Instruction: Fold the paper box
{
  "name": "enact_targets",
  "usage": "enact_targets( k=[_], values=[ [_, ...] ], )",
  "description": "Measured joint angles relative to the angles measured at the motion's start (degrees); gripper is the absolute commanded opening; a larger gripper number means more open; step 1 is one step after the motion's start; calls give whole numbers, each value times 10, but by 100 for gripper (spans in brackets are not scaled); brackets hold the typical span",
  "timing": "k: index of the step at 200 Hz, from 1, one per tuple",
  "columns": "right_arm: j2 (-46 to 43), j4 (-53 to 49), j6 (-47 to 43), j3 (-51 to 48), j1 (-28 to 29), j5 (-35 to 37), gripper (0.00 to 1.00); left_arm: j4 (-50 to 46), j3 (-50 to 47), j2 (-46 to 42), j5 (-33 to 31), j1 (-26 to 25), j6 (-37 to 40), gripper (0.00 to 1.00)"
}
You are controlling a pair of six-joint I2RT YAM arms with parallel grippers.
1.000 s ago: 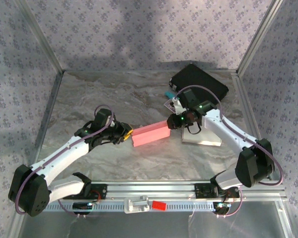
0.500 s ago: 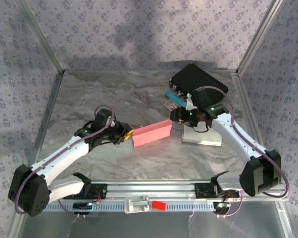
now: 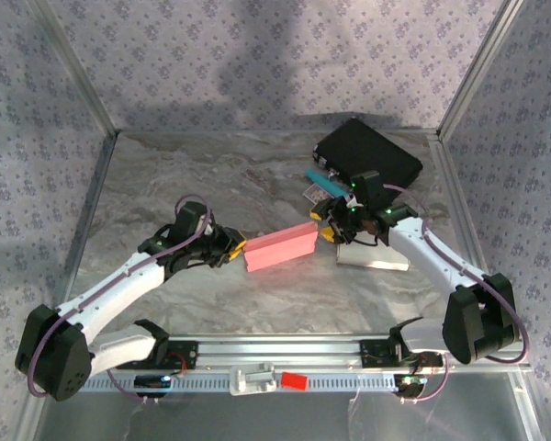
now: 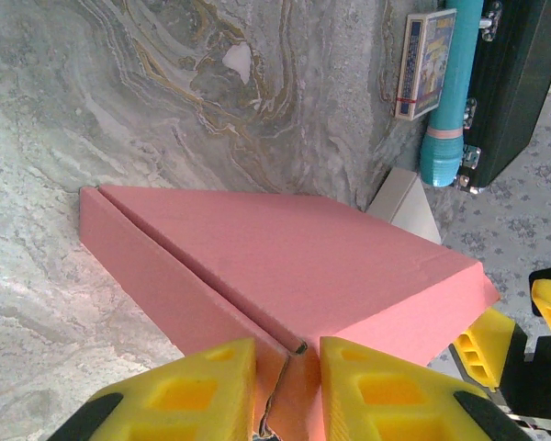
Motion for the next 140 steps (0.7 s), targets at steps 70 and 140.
enact_targets(
  k=[70, 140],
  values=[
    [-2, 17, 23, -38, -1, -5, 47, 0, 0, 0, 0, 0, 0, 24],
    [-48, 50, 55, -75, -8, 6, 49, 0, 0, 0, 0, 0, 0, 24]
  ],
)
